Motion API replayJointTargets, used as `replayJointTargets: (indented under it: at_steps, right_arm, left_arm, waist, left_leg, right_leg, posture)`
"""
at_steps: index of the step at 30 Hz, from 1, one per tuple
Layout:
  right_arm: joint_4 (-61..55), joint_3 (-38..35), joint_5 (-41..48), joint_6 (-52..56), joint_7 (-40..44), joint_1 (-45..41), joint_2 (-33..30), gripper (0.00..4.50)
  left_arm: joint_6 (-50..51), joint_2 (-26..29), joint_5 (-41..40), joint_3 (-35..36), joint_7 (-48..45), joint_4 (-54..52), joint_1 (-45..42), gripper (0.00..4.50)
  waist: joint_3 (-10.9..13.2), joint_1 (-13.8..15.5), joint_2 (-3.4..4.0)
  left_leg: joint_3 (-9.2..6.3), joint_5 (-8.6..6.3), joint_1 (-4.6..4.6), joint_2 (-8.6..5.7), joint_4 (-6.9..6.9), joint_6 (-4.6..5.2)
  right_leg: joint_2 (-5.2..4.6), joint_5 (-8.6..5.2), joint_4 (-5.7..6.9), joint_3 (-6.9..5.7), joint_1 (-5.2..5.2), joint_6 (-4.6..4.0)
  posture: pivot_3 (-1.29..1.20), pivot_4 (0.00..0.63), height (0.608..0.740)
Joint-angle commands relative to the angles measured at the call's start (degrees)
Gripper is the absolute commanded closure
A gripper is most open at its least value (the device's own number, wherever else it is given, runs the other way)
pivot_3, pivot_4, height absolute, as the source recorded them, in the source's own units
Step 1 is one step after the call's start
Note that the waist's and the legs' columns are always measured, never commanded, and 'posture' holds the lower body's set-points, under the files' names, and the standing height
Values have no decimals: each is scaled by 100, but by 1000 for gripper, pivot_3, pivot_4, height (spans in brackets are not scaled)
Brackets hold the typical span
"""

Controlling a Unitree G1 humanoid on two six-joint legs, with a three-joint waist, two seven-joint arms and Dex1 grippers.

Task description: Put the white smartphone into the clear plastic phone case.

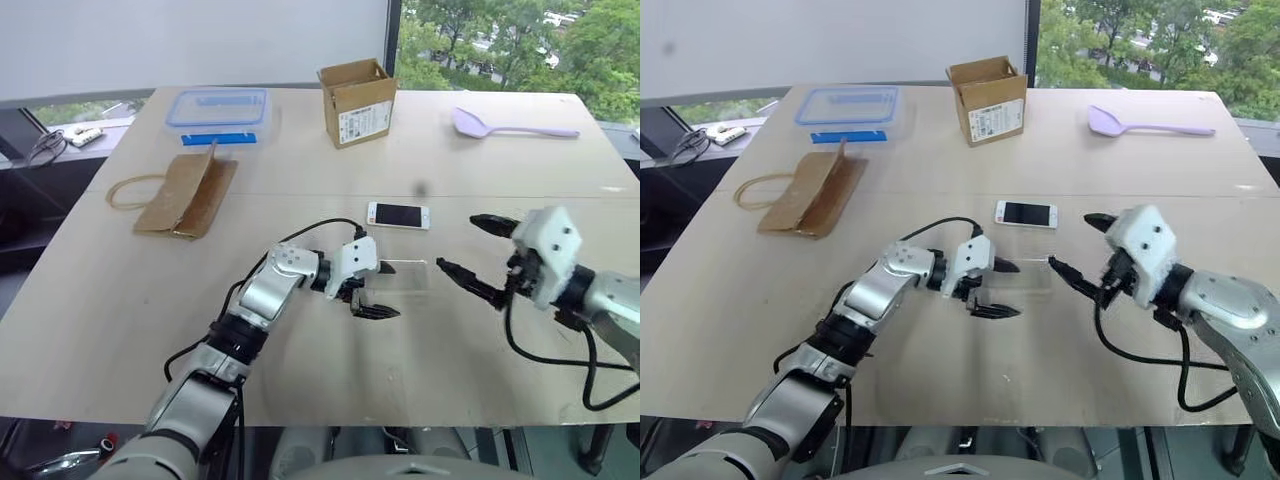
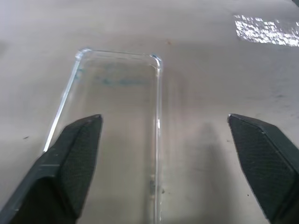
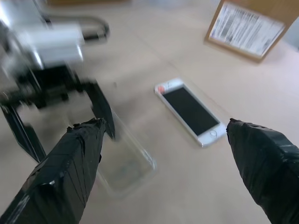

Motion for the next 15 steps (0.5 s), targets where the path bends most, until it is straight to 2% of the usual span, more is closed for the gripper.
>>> replayJointTargets:
  at_steps: [1,4,11,12,15]
  right_arm:
    - [204,250,-66,106,13,-477,88,0]
    - [325,440,-278,-1,80,-539,96,0]
    - [187,369,-140,329,124,-469,112,0]
    - [178,356,-139,368,108,-478,111,0]
    - [198,320,-118,464,93,-542,127,0]
  left_arm:
    - [-67,62,190,-53,322,-270,137,40]
    - [-92,56,298,-159,430,-215,208,826]
    - [-213,85,277,-204,434,-153,250,4305]
    - [-238,114,261,-219,385,-175,264,4468]
    - [-239,199,217,-208,302,-288,325,4468]
  waist:
    - [0,6,0]
    - [0,34,0]
    - [0,16,0]
    - [0,16,0]
    - [0,9,0]
  left_leg:
    - [0,0,1,0,-1,0]
    - [-2,0,-1,0,-3,0]
    - [-2,0,-3,-3,-3,1]
    - [-2,0,-2,-3,-3,1]
    - [-2,0,0,-3,-2,1]
  right_leg:
    - [0,0,0,1,0,0]
    - [0,0,-1,-2,-1,0]
    - [-4,0,-2,-3,0,1]
    - [-4,0,0,-3,0,0]
    - [-4,1,1,-3,0,0]
  posture:
    - [0,150,740]
    - [0,150,740]
    - [0,150,740]
    - [0,150,740]
    - [0,150,740]
